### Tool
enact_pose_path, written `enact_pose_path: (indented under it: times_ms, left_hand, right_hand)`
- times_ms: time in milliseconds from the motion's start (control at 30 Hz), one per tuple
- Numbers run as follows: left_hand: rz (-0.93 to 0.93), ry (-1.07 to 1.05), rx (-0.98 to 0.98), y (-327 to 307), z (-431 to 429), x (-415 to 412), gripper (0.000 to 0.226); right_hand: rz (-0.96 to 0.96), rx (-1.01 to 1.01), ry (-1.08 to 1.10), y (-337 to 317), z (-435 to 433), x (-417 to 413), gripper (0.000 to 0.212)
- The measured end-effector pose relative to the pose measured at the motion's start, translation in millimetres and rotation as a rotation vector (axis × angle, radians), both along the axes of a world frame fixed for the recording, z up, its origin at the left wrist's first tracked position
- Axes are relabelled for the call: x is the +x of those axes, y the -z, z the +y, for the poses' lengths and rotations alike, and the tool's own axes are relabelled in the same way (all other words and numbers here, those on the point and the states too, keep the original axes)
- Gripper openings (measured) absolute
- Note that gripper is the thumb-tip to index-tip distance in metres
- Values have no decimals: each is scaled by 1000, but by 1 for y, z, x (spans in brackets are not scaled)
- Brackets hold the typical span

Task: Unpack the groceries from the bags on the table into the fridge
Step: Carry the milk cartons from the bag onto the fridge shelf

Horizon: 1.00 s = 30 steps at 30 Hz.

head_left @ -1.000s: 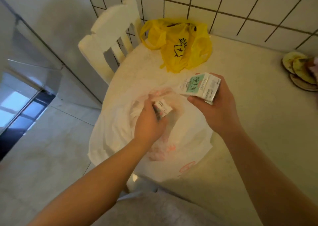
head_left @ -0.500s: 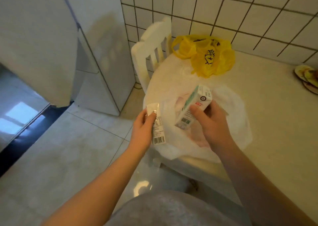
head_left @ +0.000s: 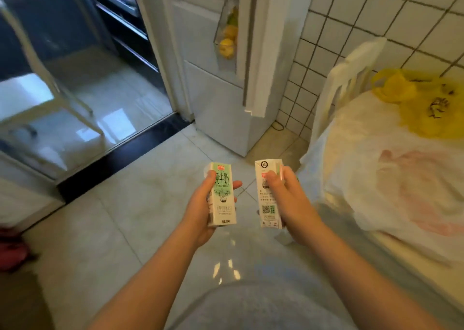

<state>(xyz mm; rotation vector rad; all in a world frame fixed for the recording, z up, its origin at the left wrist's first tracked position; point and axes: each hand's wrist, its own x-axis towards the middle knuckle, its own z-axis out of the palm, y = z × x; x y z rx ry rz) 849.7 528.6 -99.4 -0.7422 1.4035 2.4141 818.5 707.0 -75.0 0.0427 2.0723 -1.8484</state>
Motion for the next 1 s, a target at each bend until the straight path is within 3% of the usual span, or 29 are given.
enact_pose_path:
  times_ms: [133,300,467,567,800,933,1000]
  left_hand:
    - [9,-157,49,-6,-59,17,46]
    - [-25,-356,11,3,-136,21,49]
    - [-91,-523,-29,12,-220,5,46]
    - [-99,-568,-69,14,-275,-14,44]
    - [-88,-672,-152,-6,-391,-71,37]
    - [-80,-681,-148,-12,-428,-111,32]
    - [-72,-653,-149,-14,-445,-135,34]
  right_hand:
    - [-24,68,-144,0,-67,-2,27]
    - [-67,132,-302,5,-154,-22,33]
    - [-232,-8,-413,13,-252,-56,30]
    - [-368,-82,-425,13,-310,-88,26]
    - [-565,-183,-397,3,-428,-167,39]
    - [-616,-252,-391,0,-468,-206,53]
    - [-569,-238,-405,-3,-482,-225,44]
